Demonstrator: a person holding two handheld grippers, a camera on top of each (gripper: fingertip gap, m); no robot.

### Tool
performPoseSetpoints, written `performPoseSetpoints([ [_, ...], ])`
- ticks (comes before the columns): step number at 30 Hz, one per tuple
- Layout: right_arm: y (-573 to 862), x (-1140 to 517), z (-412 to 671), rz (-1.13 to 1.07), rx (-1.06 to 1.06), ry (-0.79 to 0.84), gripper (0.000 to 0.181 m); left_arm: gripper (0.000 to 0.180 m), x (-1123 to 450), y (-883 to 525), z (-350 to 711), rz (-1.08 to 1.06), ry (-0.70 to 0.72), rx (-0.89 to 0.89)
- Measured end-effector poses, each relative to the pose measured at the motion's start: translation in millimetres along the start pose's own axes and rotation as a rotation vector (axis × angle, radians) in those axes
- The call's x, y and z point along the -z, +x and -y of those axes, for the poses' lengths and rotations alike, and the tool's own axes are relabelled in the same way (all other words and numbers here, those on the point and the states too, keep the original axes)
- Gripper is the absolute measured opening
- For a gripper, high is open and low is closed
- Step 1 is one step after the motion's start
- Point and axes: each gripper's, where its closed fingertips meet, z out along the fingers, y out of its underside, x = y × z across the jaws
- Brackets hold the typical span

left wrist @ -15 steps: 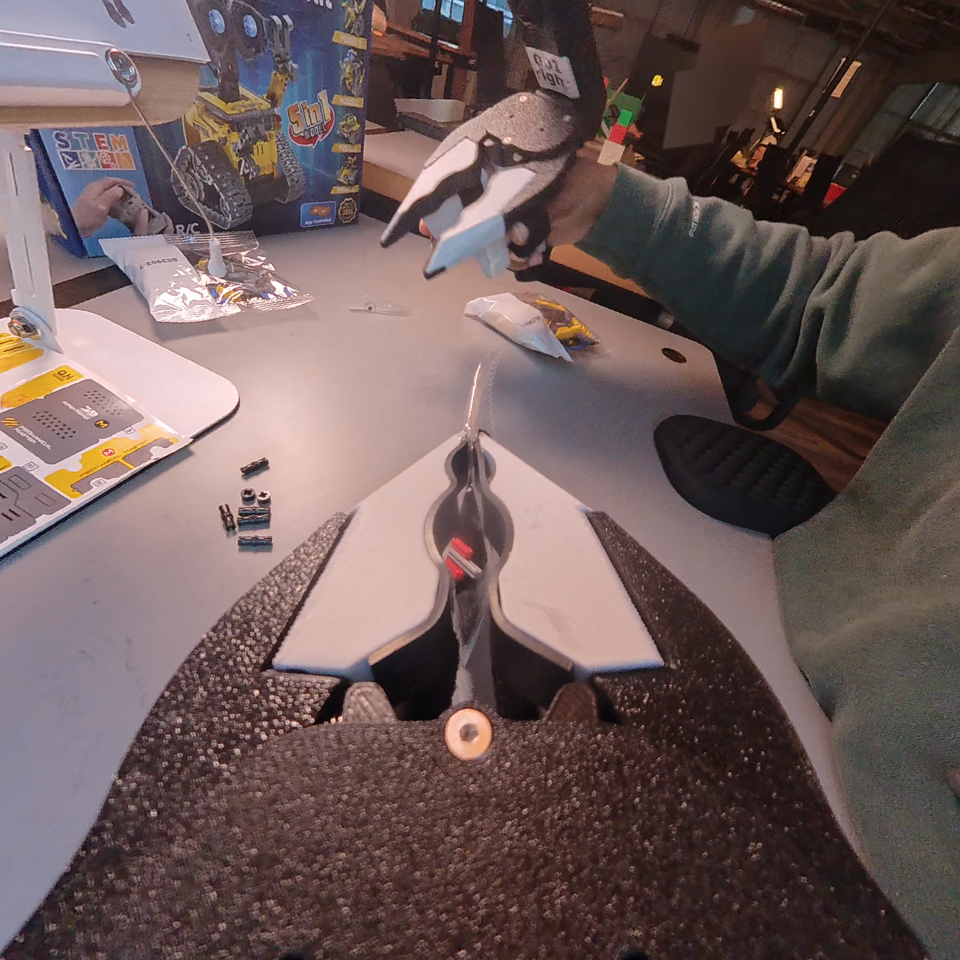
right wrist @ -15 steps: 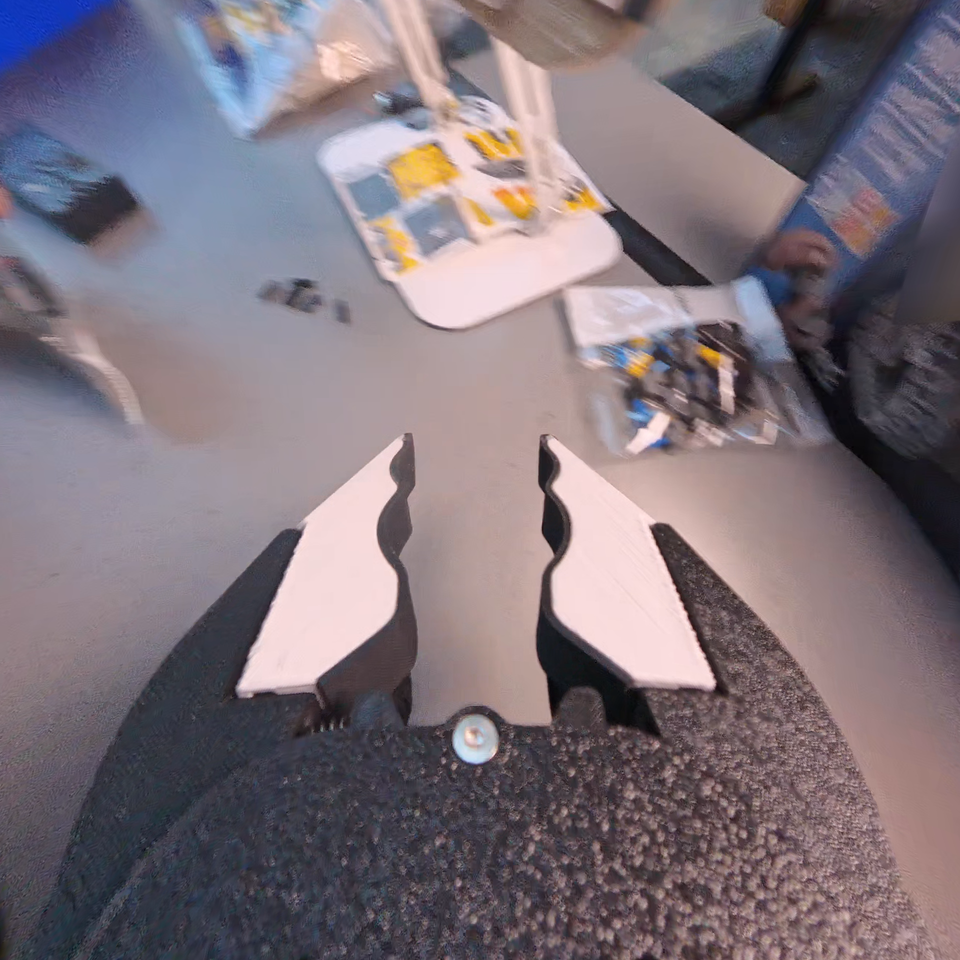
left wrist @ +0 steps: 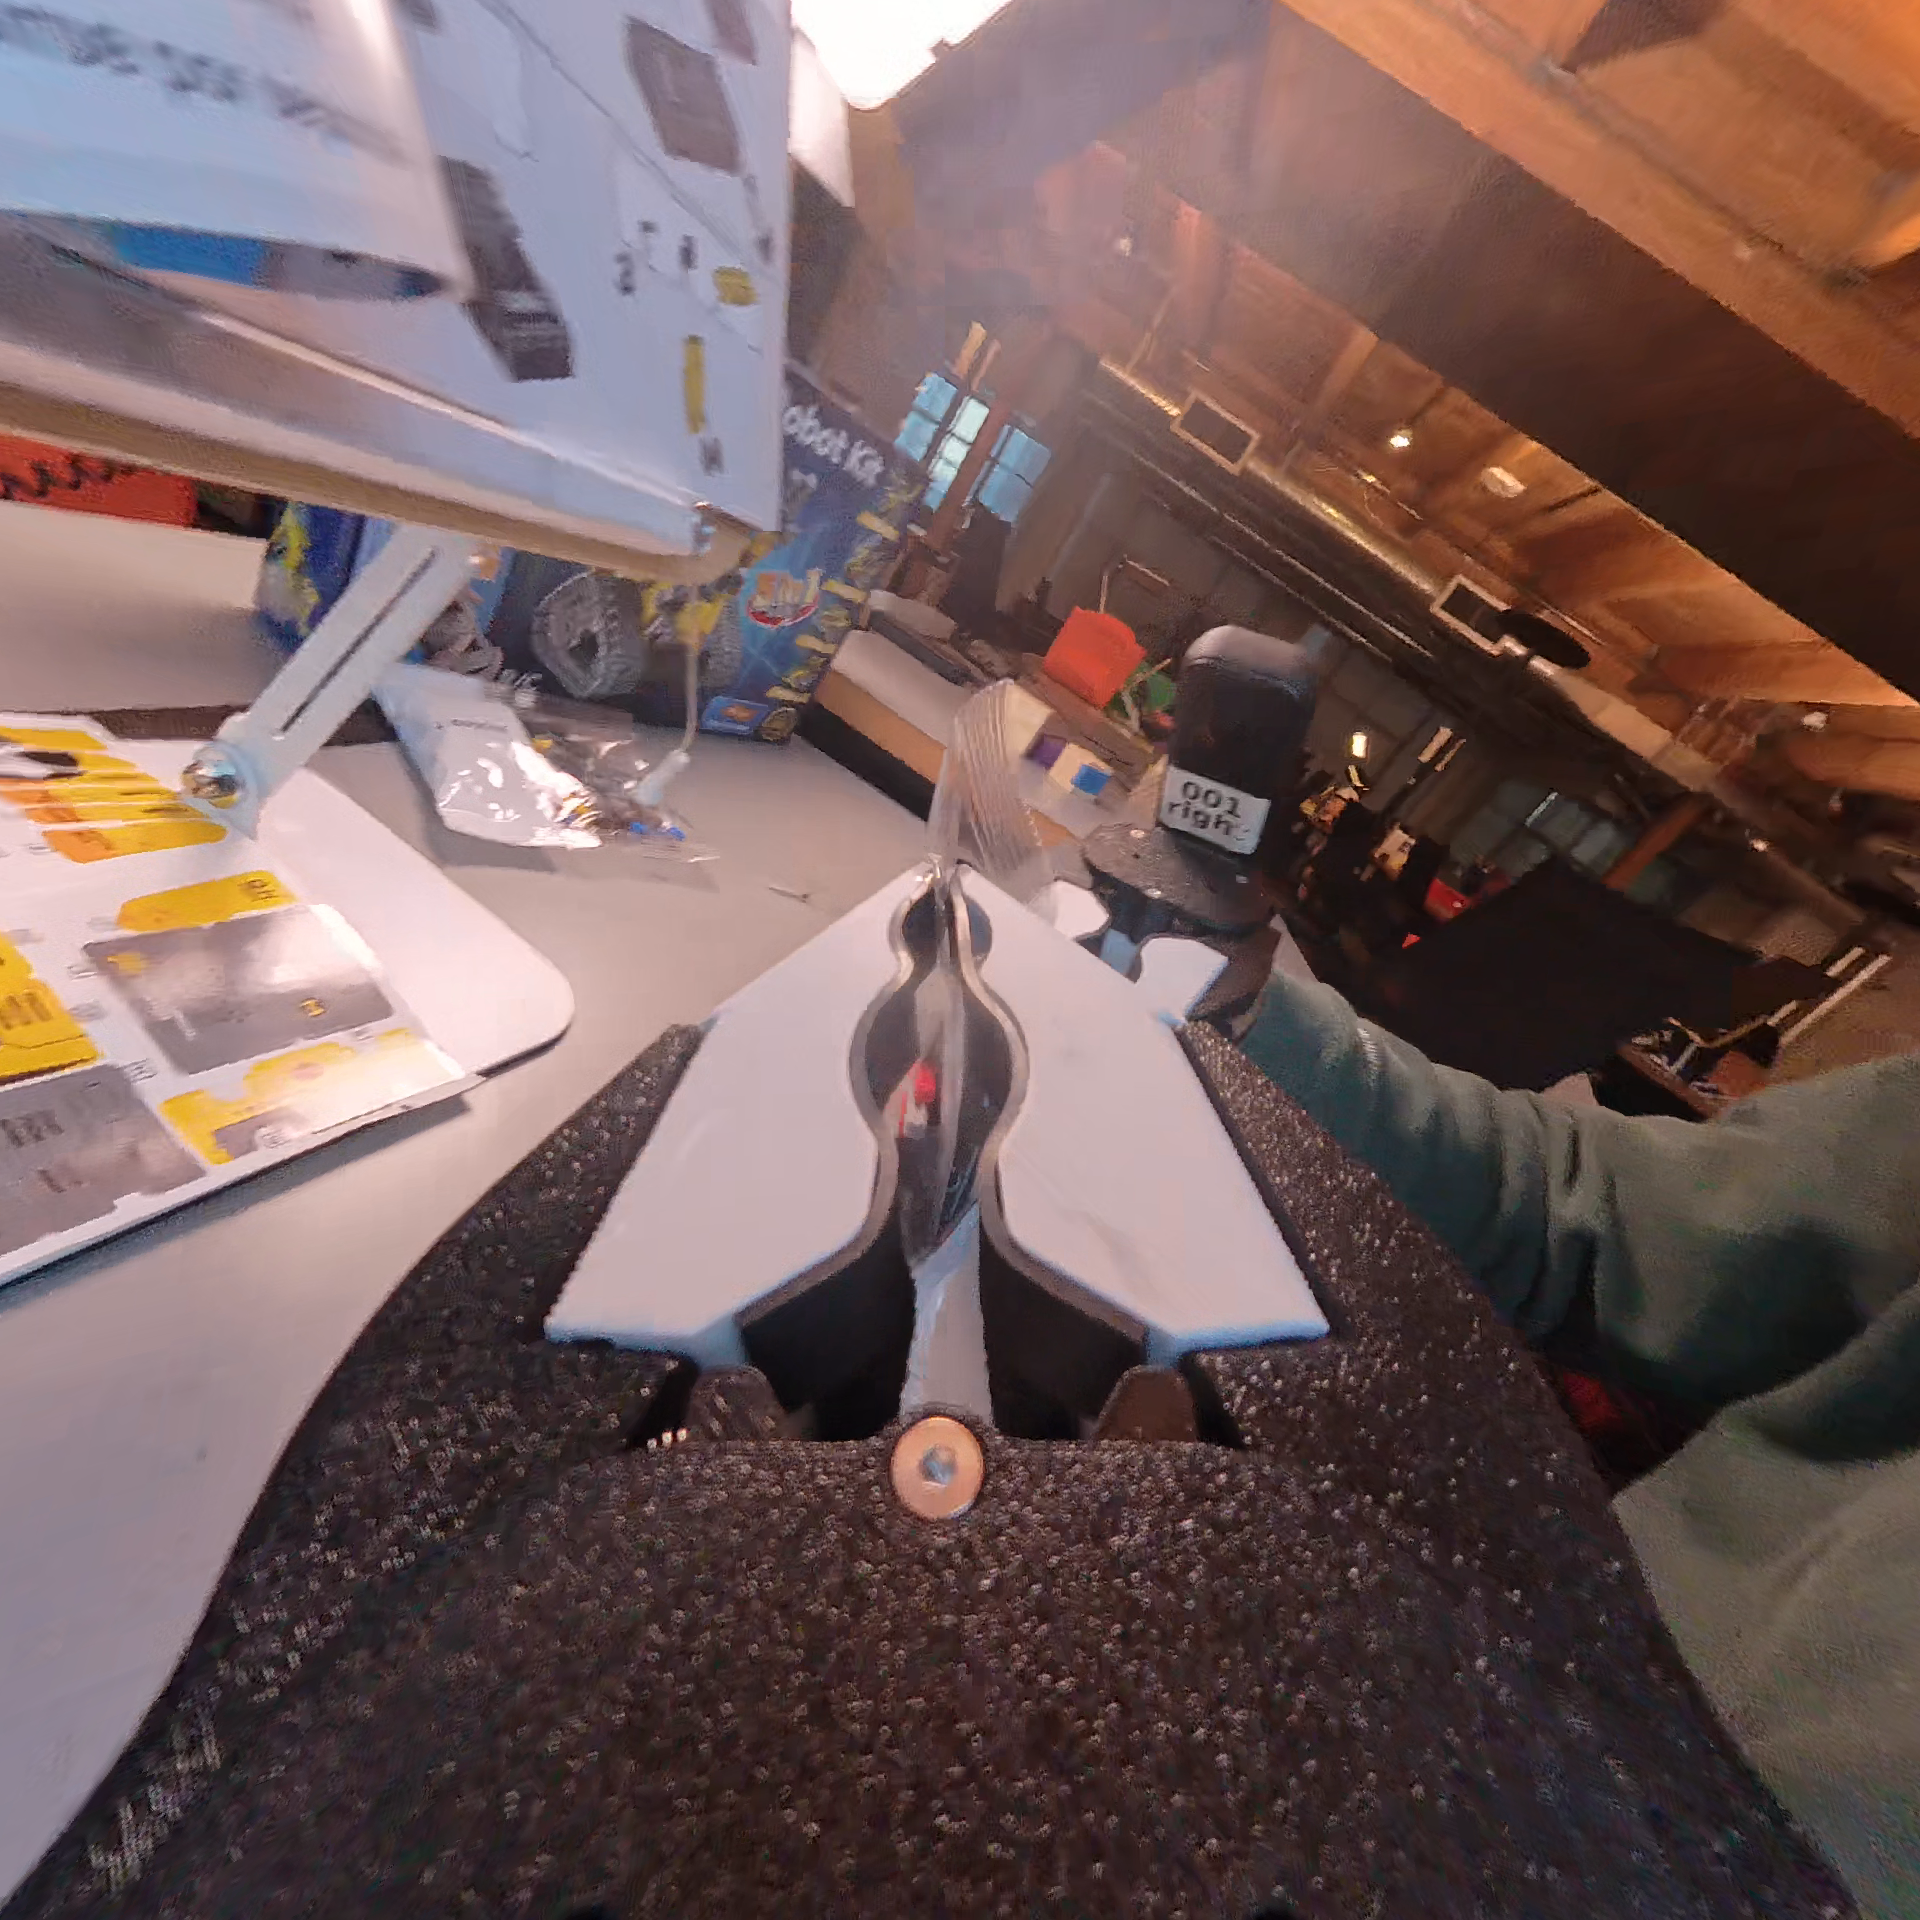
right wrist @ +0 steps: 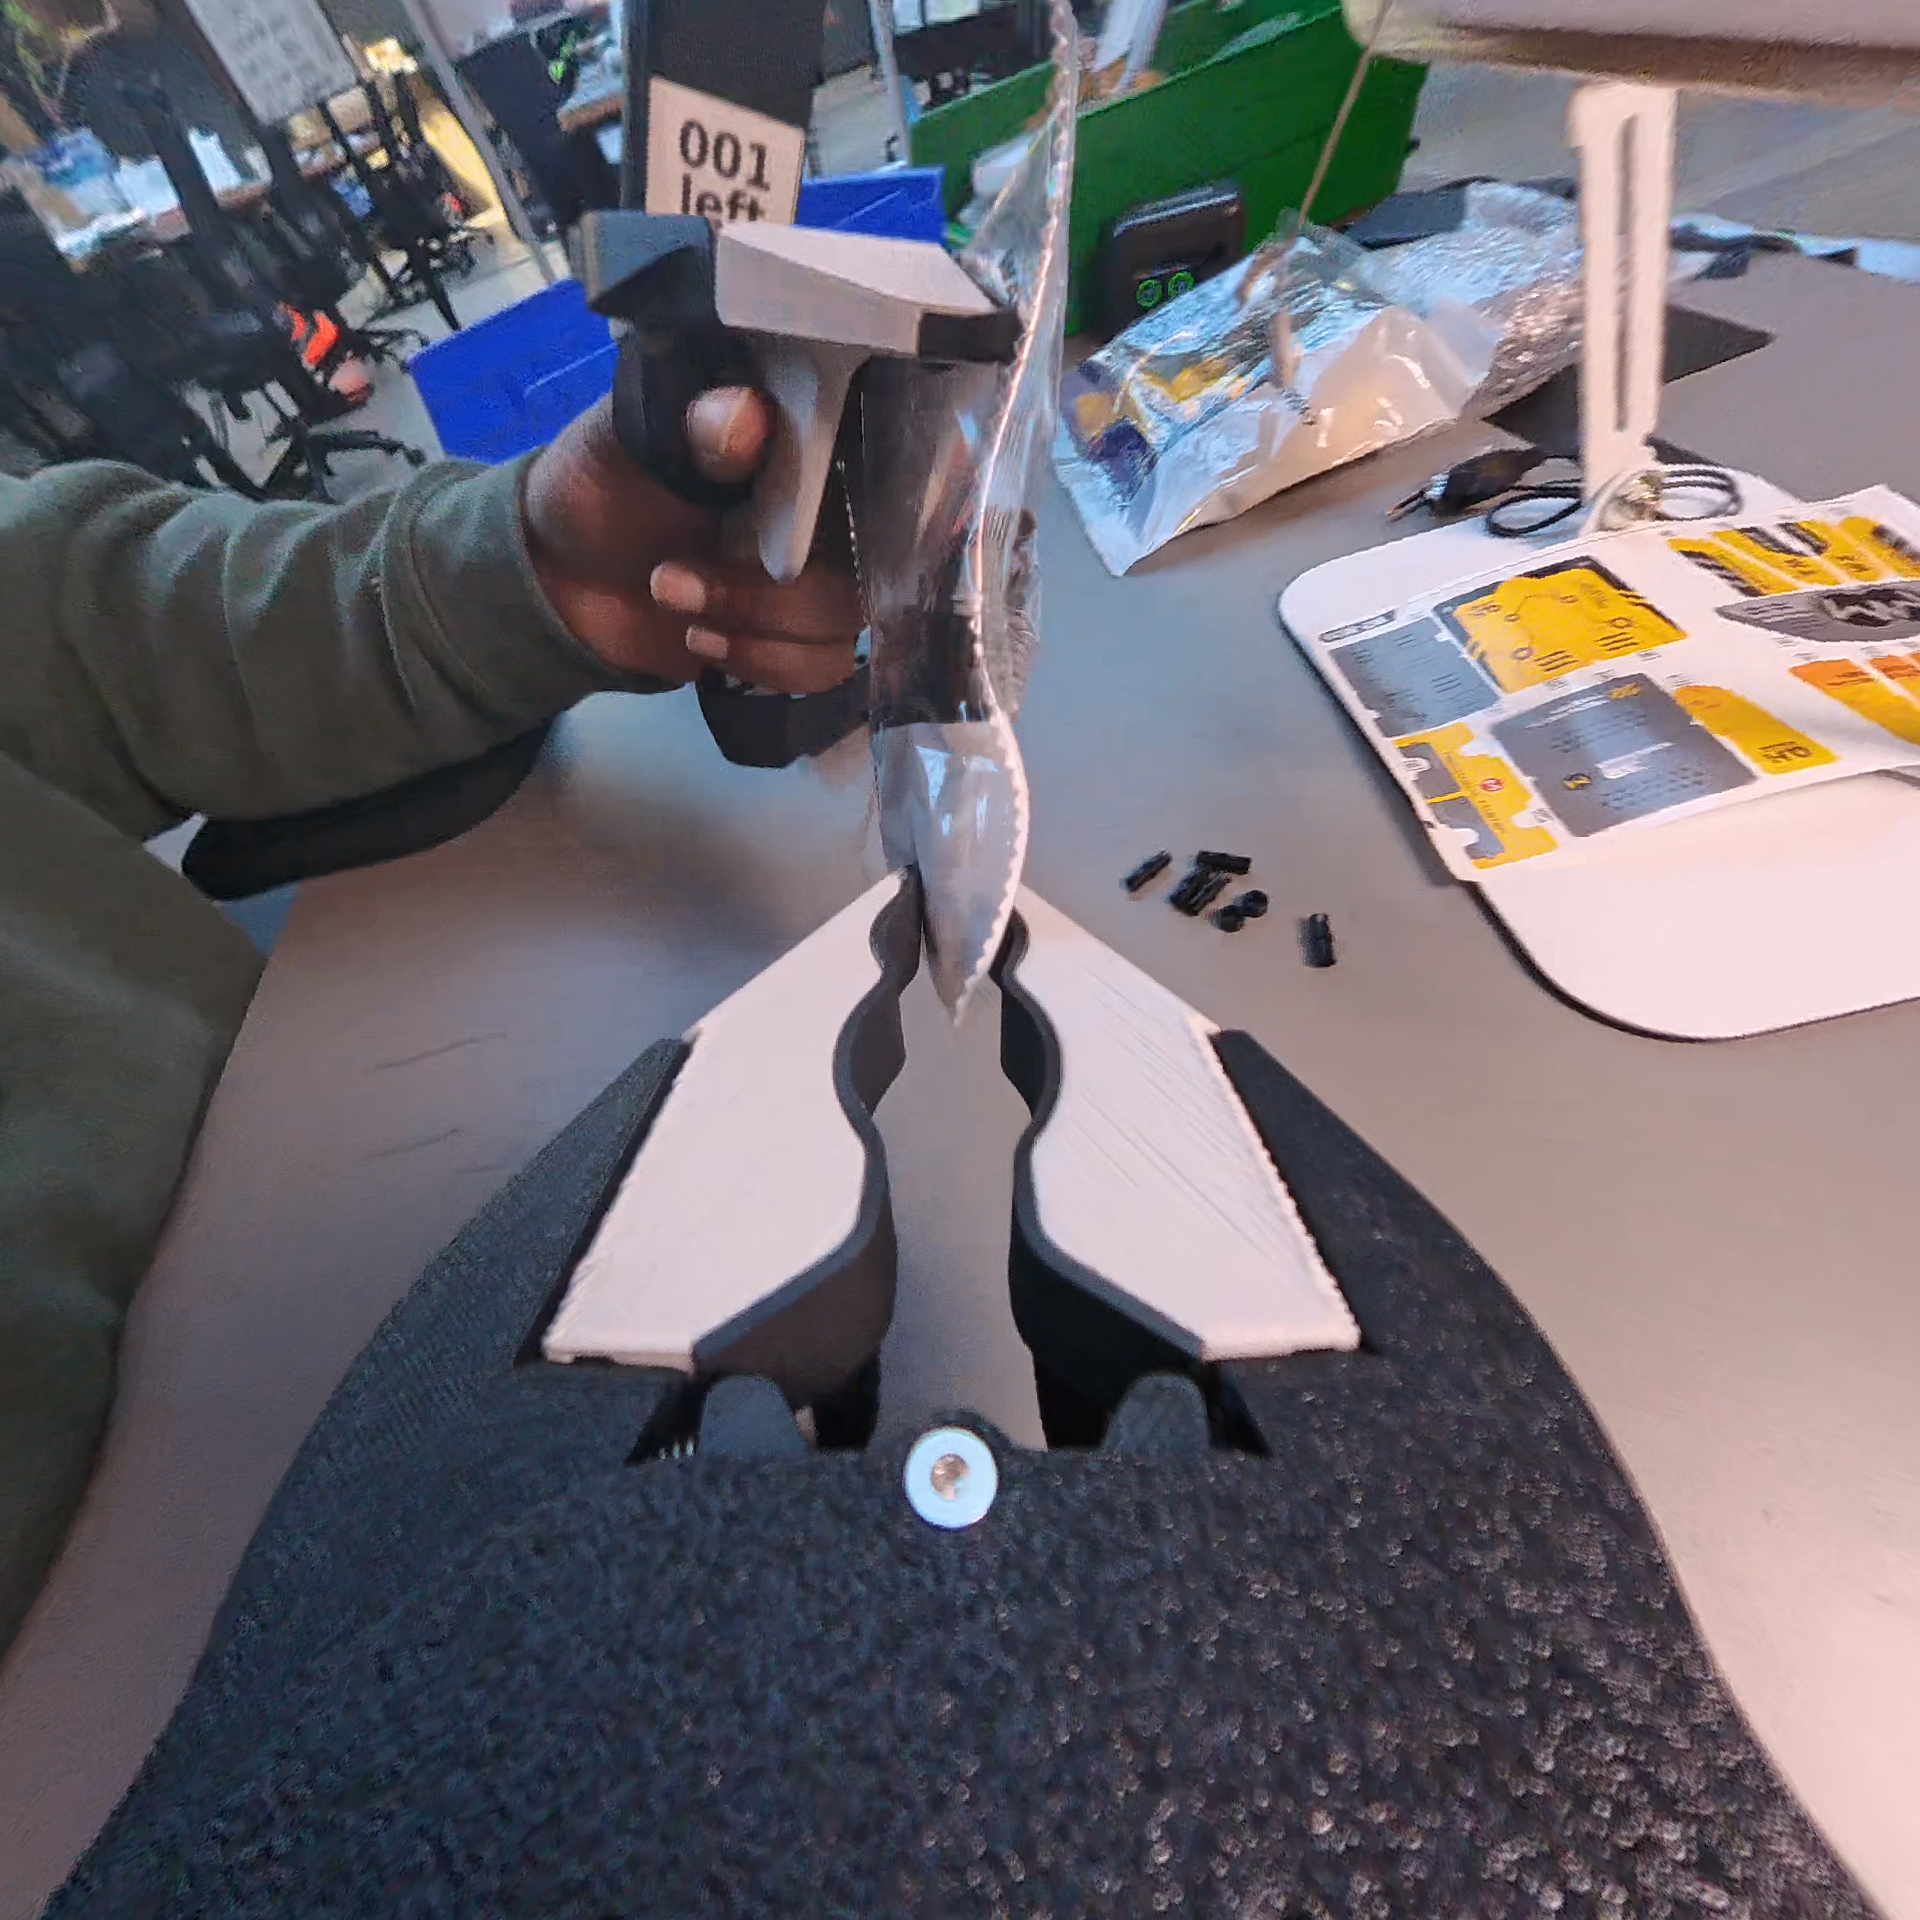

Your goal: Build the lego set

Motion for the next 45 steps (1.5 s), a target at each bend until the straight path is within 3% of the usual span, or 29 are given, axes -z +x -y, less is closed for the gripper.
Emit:
performPoseSetpoints([
  [3, 32.6, 6.4, -4.9, -0.079, -0.061, -0.040, 0.009, 0.001, -8.3, -40.0, -12.2, 0.131, -0.106, 0.022],
  [8, 65.9, 15.4, -18.3, -0.125, -0.132, -0.113, 0.007, 0.005, -11.5, -72.7, -42.5, 0.287, -0.365, -0.132],
  [16, 83.5, 20.2, -25.3, -0.101, -0.095, -0.296, 0.006, 0.011, -8.2, -95.2, -70.8, 0.347, -0.625, -0.253],
  [28, 107.8, 18.0, -14.7, -0.117, 0.072, -0.495, 0.006, 0.027, 5.5, -112.4, -59.6, 0.397, -0.648, -0.238],
  [39, 113.6, 13.6, -5.9, -0.151, 0.156, -0.572, 0.006, 0.031, 11.4, -107.6, -38.4, 0.395, -0.648, -0.359],
  [45, 114.4, 14.1, -3.1, -0.162, 0.226, -0.630, 0.006, 0.032, 11.2, -106.4, -25.4, 0.390, -0.699, -0.547],
])
